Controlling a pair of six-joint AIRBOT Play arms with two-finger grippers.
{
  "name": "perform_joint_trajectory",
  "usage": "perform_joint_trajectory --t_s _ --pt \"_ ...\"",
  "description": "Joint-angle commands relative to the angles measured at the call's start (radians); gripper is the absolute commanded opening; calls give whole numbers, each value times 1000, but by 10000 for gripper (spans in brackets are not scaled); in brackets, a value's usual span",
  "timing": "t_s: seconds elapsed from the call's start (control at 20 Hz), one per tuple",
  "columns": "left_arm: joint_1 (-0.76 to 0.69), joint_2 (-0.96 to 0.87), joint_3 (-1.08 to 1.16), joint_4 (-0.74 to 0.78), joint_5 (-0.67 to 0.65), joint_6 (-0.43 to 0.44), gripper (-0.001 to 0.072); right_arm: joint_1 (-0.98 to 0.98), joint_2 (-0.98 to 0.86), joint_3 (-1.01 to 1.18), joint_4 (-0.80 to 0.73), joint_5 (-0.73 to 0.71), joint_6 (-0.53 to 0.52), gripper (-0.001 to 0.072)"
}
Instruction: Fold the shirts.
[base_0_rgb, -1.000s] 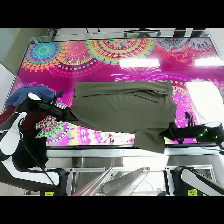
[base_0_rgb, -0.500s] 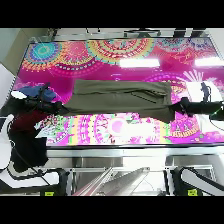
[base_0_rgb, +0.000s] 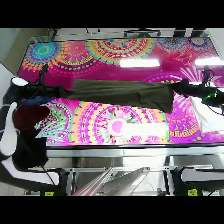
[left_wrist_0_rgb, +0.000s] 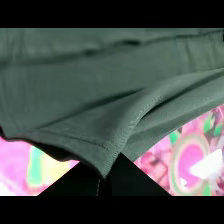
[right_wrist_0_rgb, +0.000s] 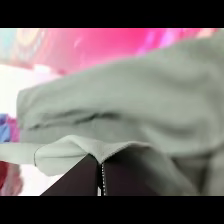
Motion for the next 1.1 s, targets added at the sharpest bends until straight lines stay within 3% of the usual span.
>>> perform_joint_trajectory --t_s 0.0,0.4,0.5,0.55,0.6,0.65,0.7,0.75,0.85,0.9,1.05 --pt "-43 -156 168 -15 41 -36 23 31 -121 80 44 -99 -79 17" --pt "-117 -468 475 -29 41 -78 24 54 -291 126 46 -167 -194 19" --pt "-120 -517 521 -28 20 -106 24 53 -293 126 43 -176 -225 48" --pt "-118 -533 539 -25 2 -115 25 47 -294 132 41 -176 -239 198" --pt "-109 -544 557 -10 -17 -130 27 39 -293 142 30 -176 -241 243" --pt "-102 -547 569 20 -32 -156 59 27 -293 161 -2 -169 -237 244" --pt "-90 -547 581 66 -50 -179 220 10 -292 184 -56 -164 -201 301" --pt "-76 -547 602 117 -90 -213 236 -6 -292 208 -113 -151 -146 476" --pt "-40 -547 658 164 -194 -250 236 -44 -292 267 -256 -82 -24 558" --pt "-22 -544 687 154 -233 -253 235 -58 -292 291 -307 -46 24 671" --pt "21 -469 670 153 -229 -267 234 -76 -294 315 -368 49 87 697"
